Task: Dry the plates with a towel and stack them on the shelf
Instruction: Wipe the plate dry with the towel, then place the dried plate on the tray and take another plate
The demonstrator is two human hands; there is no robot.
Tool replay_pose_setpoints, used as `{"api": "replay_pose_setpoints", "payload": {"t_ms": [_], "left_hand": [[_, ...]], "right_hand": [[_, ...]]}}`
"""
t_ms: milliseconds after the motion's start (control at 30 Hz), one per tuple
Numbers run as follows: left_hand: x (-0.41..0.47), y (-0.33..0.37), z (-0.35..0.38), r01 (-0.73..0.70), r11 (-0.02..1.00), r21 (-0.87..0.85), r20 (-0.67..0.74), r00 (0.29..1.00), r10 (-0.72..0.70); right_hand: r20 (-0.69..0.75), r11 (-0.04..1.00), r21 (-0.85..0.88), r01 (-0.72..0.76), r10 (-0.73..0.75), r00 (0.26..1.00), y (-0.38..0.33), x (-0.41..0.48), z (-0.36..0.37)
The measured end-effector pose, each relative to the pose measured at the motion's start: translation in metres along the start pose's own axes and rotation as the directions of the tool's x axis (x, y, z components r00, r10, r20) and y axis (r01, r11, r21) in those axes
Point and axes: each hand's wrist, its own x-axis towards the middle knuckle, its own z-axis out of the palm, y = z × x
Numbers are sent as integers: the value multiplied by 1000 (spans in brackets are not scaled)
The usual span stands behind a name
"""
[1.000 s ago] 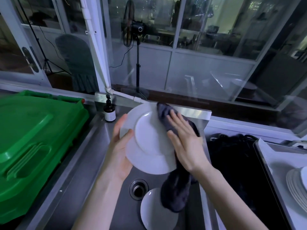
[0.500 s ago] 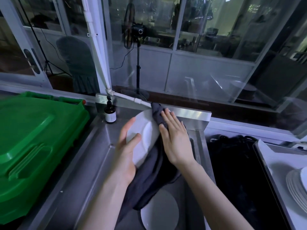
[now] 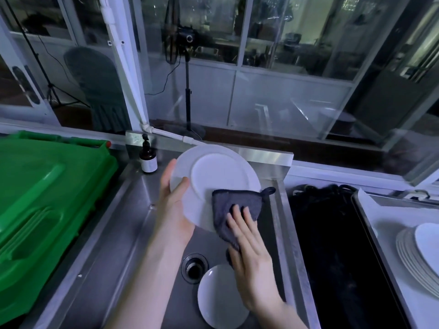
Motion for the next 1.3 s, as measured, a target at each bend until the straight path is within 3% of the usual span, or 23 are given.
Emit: {"api": "replay_pose_setpoints", "payload": {"t_ms": [100,233,400,567,667,767,1000,1100,1167,1300], "left_hand": [[6,-2,13,35,999,21,-89,995,-33],[15,-3,25,20,998,56,-75,997,-16],[14,-10,38,74,994,82,0,997,-75],[4,-18,56,113,991,66,22,993,-115],[-4,-24,69,114,989,95,75,990,-121],[-15,-32,84,187,976,108,62,979,-195],[-31,-50,121,353,935,26,94,931,-354],[-38,-55,146,419,908,14,90,904,-418],[-41,-61,159,389,915,105,149,904,-401],[-48,-91,177,96,879,466,284,925,-252]], "right_hand": [[9,999,19,50,-50,999,-1,-6,-7],[-75,984,4,-178,177,981,10,-3,-37],[-24,932,-150,-330,330,944,28,7,-69],[-221,857,-392,-336,267,938,29,18,-92],[-238,777,-575,-257,141,961,32,26,-100],[-302,755,-620,-213,21,953,38,32,-115],[-339,730,-660,-176,-81,937,53,26,-158],[-366,736,-624,-264,24,930,61,20,-179],[-393,749,-548,-373,164,905,66,15,-192],[-433,773,-328,-543,388,813,84,-6,-228]]}}
